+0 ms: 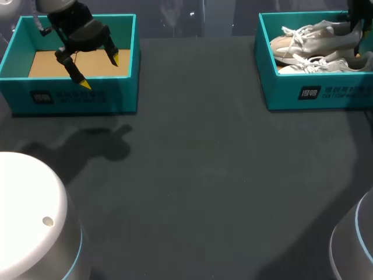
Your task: Take the shoe out of the shoebox, open the shoe tongue, remove and reinsert the insole, then place the shoe into the shoebox
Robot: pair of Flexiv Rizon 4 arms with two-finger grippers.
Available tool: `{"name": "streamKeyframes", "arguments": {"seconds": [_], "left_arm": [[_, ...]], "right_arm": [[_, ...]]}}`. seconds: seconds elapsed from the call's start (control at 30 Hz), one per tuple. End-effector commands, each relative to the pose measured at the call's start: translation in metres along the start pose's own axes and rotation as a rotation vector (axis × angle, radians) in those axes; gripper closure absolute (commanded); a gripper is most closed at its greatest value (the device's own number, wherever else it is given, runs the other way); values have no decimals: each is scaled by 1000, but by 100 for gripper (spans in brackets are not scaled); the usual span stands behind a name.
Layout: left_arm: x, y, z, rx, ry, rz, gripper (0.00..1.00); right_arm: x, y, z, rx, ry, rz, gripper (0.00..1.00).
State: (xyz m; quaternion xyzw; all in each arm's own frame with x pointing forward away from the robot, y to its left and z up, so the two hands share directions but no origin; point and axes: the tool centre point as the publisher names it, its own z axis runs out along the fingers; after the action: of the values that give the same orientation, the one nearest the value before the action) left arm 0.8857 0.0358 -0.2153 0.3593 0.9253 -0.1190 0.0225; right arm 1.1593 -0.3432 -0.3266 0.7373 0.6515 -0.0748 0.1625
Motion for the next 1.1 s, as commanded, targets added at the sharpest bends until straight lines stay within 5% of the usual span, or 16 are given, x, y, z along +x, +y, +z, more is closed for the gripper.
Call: {"name": "streamKeyframes", "arguments": {"seconds": [0.03, 0.5, 0.63, 1.1], "left_arm": [[0, 0, 0, -2, 2, 1, 0], [0, 0, 0, -2, 2, 1, 0], [0, 0, 0, -2, 2, 1, 0], [0, 0, 0, -2, 2, 1, 0]], "right_arm": [[2, 6, 7, 10, 16, -7, 100], [4, 5, 19, 30, 41, -28, 99], [6, 5, 22, 40, 50, -35, 83], [8, 1, 26, 53, 76, -32, 73]]}}
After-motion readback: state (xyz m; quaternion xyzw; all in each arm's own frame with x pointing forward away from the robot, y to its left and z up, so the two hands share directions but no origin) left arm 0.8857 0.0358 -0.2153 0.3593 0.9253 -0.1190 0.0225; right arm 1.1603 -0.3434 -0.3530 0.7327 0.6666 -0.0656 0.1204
